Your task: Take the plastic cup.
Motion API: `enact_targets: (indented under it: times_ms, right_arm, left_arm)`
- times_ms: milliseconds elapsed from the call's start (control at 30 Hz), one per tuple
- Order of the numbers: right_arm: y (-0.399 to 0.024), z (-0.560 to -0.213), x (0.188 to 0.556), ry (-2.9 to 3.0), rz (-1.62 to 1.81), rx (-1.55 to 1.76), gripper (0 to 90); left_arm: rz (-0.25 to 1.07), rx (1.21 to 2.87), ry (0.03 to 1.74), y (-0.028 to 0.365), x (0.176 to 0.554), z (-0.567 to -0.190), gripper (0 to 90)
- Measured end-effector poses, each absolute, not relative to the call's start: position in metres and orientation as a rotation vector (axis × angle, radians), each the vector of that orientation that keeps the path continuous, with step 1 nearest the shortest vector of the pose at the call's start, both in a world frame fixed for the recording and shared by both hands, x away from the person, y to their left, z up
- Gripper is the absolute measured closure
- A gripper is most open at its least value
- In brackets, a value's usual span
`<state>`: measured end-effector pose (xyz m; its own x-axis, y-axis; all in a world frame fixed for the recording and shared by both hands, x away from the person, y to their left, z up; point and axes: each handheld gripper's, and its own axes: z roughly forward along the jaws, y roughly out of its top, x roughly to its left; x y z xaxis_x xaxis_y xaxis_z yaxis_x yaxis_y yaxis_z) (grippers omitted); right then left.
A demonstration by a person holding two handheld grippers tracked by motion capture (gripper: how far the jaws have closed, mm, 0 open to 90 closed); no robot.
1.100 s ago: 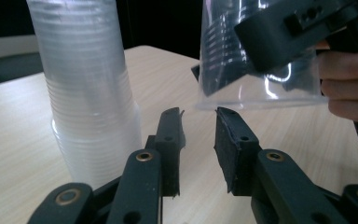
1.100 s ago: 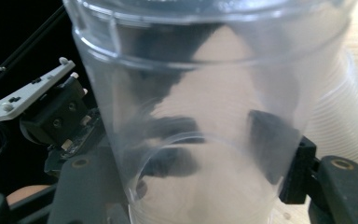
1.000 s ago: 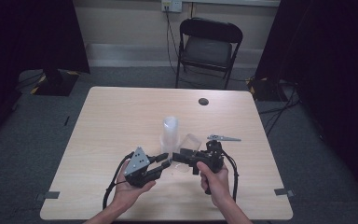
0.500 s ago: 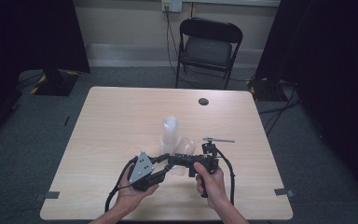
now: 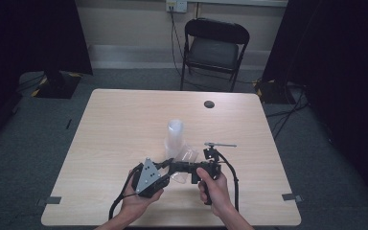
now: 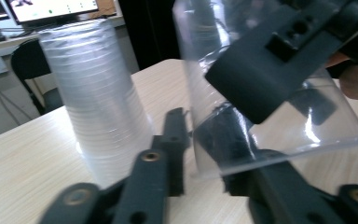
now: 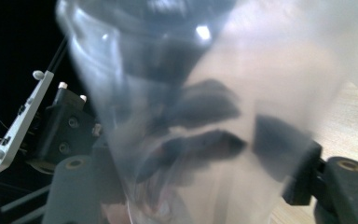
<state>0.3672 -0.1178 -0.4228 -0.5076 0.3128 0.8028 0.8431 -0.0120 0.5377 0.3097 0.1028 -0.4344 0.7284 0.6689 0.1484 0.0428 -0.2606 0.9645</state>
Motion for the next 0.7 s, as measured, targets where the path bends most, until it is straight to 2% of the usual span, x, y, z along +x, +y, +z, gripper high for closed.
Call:
enact_targets:
  times_ms: [200,233,700]
  right_arm:
    - [-0.116,-0.423,0.367,-1.852,-1.544,-1.198,27.8]
    - [-0.116,-0.424,0.367,-1.869,-1.552,-1.196,23.6]
    - [-0.120,-0.421,0.367,-1.890,-1.608,-1.176,19.8]
  left_arm:
    - [0.611,1.765,0.566,0.106,0.313,-0.433,82.0]
    - [0.596,1.770,0.567,0.107,0.314,-0.433,82.4]
    - [0.507,1.764,0.655,0.118,0.322,-0.432,85.0]
